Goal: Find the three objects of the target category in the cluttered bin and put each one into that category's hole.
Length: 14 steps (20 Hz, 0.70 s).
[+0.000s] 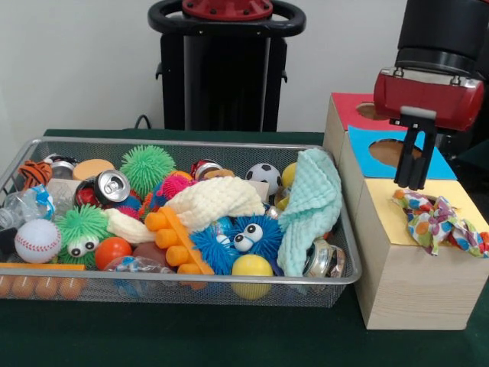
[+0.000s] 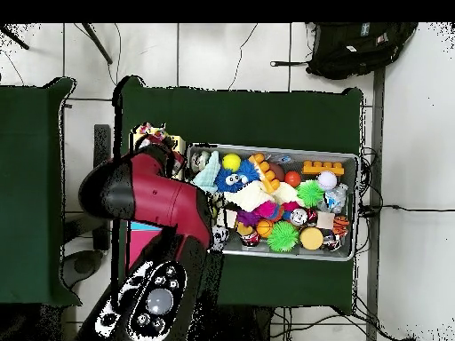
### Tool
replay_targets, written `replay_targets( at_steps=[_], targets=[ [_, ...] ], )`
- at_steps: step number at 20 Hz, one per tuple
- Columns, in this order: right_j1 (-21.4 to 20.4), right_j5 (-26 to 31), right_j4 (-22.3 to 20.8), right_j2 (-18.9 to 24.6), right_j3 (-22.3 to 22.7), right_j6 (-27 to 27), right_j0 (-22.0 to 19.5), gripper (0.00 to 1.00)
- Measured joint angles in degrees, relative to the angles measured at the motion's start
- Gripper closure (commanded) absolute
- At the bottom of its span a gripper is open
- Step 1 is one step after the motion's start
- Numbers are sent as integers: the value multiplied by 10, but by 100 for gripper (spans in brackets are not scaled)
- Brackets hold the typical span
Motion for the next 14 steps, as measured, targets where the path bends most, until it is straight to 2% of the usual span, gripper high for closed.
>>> replay_targets(
  at_steps=[9,14],
  targets=[
    [33,-76,55,-20,-26,0,18,100],
    [43,-106,67,-20,-26,0,16,100]
  ],
)
